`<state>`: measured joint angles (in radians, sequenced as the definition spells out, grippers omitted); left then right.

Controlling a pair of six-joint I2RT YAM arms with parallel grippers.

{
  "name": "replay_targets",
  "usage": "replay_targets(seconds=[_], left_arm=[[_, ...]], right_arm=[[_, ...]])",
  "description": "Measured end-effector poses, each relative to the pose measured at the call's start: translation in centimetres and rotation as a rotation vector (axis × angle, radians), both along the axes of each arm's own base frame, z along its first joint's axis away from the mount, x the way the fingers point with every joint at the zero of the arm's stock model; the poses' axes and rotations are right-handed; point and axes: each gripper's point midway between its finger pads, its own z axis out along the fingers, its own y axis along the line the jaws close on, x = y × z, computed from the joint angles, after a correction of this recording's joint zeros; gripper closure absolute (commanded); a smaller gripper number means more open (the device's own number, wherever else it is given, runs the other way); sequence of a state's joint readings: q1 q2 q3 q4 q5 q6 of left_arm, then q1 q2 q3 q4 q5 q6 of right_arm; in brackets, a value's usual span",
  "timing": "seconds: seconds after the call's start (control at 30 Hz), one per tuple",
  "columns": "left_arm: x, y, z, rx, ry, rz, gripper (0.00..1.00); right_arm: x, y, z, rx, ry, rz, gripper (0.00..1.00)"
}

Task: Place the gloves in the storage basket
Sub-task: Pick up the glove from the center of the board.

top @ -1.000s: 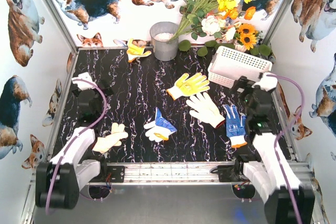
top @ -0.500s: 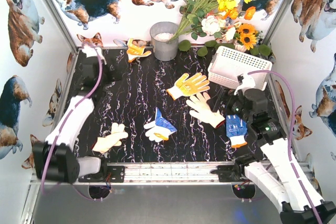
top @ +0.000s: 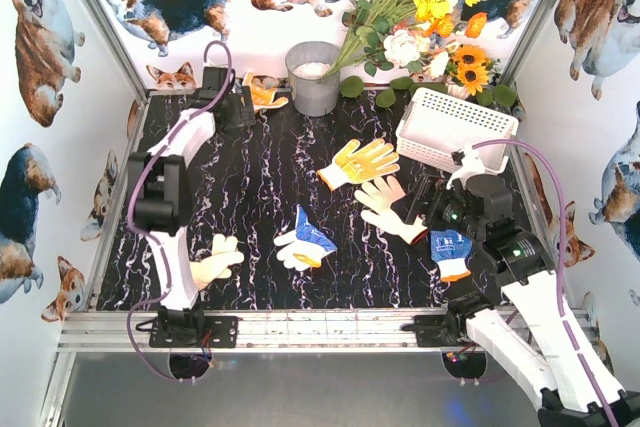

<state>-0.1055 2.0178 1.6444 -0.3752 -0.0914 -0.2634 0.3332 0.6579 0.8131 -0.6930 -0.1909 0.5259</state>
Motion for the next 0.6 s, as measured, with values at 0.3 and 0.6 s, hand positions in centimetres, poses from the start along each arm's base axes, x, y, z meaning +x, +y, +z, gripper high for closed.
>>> replay_targets(seconds=[0.3, 0.6], left_arm=[[4.3, -0.7, -3.6, -0.013, 0.035, 0.003, 0.46], [6.3, -2.1, -7.7, -0.070, 0.066, -0.025, 0.51]], right_arm=[[-0.6, -0.8, 0.5, 0.019, -0.064, -0.040, 0.14], [-0.2, -1.0, -0.8, 0.023, -0.051, -0.072, 0.14]])
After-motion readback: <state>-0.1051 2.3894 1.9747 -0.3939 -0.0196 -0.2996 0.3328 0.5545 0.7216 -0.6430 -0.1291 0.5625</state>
